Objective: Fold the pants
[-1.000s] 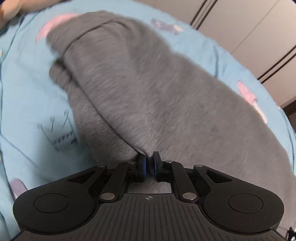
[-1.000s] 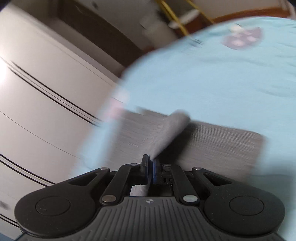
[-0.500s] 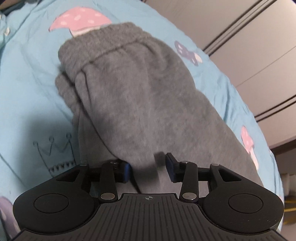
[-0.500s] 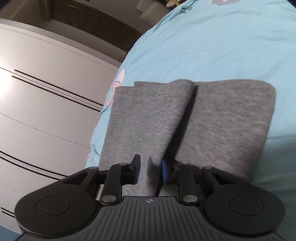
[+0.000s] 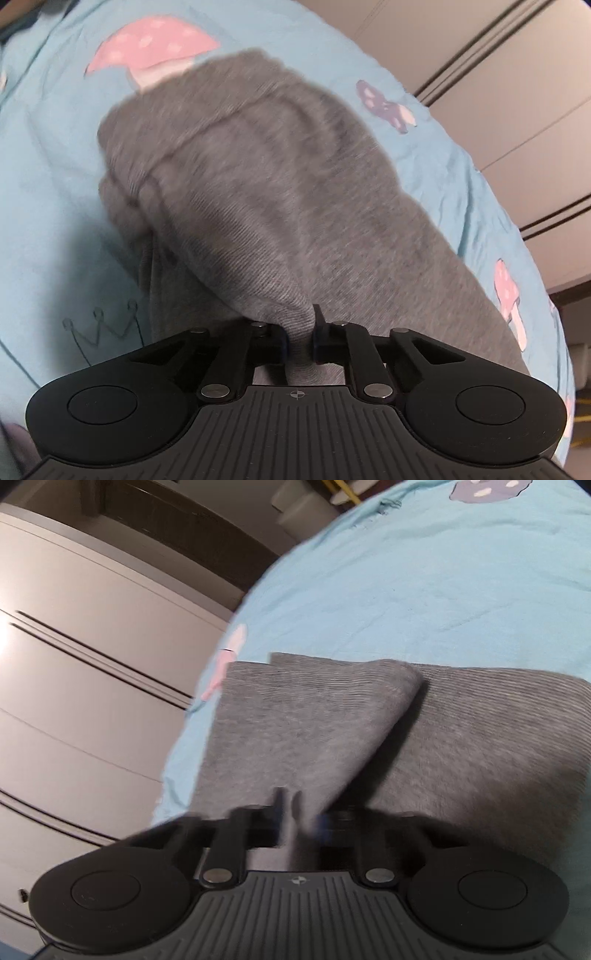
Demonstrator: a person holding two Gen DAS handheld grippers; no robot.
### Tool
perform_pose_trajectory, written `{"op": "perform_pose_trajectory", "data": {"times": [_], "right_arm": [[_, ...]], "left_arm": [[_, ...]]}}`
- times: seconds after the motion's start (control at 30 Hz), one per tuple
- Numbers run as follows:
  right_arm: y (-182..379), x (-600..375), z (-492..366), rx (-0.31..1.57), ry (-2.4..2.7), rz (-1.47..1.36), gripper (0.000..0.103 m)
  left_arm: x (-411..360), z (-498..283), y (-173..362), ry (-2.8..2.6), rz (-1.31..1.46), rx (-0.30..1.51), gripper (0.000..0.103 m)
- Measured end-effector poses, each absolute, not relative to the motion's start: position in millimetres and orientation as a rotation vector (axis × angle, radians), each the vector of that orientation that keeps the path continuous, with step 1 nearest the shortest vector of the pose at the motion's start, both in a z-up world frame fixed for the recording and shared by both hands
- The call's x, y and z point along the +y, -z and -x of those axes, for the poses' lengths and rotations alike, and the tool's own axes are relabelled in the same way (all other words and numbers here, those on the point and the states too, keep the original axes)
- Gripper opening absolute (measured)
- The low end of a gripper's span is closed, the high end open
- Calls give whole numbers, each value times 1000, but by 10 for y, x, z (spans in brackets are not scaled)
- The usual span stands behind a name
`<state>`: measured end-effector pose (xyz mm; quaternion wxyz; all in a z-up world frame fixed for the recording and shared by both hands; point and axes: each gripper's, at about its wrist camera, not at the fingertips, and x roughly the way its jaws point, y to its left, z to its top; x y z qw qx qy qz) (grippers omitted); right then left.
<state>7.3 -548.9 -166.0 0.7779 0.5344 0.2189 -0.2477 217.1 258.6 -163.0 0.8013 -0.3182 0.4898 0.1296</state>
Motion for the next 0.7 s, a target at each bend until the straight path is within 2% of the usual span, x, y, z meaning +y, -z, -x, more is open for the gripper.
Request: {"op": "perform_pose_trajectory", "data": {"times": [0.1,0.23,0.33,0.43,0.53,0.6,0.63,0.7], "right_arm": [[1326,-5495,-237,448,519,-1119,5],[494,-5420,-178,187,307,-1126,5],[148,-5331,137,8,194,-1090,5],[391,-5278,575,10,262,-1042,5],[1102,-5337,773,210,479,-1029,5],[1648,-5444,701,415,609,-1040,5],[1813,-5442,724,400,614,-1055,2],[1745,-5383,720,376,629,-1039,5]], "left_arm": [[2584,-2201,1203,-210,645,934,12],[2596,-2093,685,-125,616,789,12],[2709,-1893,715,-106,604,787,12],[2849,-1730,1159,-99,621,923,15],[2853,-1695,1697,-140,586,1090,19],[2832,-1695,1796,-161,588,1087,21],[2818,-1700,1766,-170,588,1077,21],[2777,-1720,1676,-166,547,1063,19]]}}
